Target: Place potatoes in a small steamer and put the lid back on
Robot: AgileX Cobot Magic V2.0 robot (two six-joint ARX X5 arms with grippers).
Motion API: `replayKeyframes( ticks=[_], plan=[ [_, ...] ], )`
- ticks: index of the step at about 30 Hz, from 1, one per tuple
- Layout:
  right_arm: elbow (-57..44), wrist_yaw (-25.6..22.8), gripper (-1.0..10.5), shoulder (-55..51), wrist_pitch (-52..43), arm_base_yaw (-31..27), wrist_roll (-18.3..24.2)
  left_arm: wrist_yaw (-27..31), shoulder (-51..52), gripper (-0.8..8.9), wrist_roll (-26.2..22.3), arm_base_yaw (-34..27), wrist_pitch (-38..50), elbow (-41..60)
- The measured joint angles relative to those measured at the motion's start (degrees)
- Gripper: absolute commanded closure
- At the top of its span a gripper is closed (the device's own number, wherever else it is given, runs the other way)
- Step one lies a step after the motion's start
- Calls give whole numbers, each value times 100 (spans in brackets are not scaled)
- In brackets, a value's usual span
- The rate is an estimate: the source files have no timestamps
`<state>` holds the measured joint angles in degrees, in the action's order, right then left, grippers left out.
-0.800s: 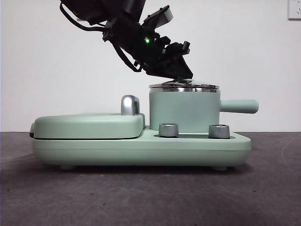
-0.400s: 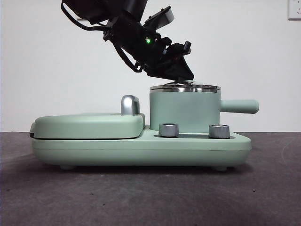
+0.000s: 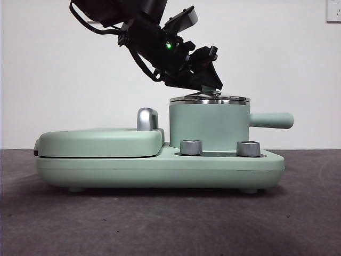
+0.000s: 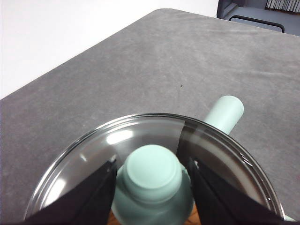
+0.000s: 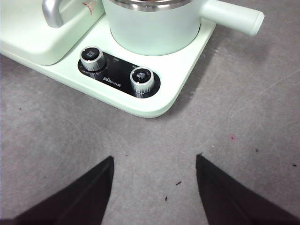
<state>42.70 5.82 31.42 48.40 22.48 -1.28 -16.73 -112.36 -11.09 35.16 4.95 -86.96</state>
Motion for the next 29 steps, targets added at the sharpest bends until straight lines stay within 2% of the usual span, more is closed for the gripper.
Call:
replayKeyframes(
  ticks=[4,8,10,13,18,29],
  plan=[
    [0,0,680,0,22,0,0,0,109,561,74,-4,-186,0],
    [0,0,680,0,24,0,0,-7,577,555,382,-98,-540,0],
    [0,2,680,0,24,0,0,-9,949,551,632,-256,-682,0],
    [0,0,680,0,24,0,0,-7,1351,496,916,-518,-973,-17],
    [0,2,680,0,24,0,0,-4,1878,496,1198,-955,-1641,48],
    [0,9,680,0,22,0,0,-140,3792,498,1355,-1572,-1700,2135]
  ],
)
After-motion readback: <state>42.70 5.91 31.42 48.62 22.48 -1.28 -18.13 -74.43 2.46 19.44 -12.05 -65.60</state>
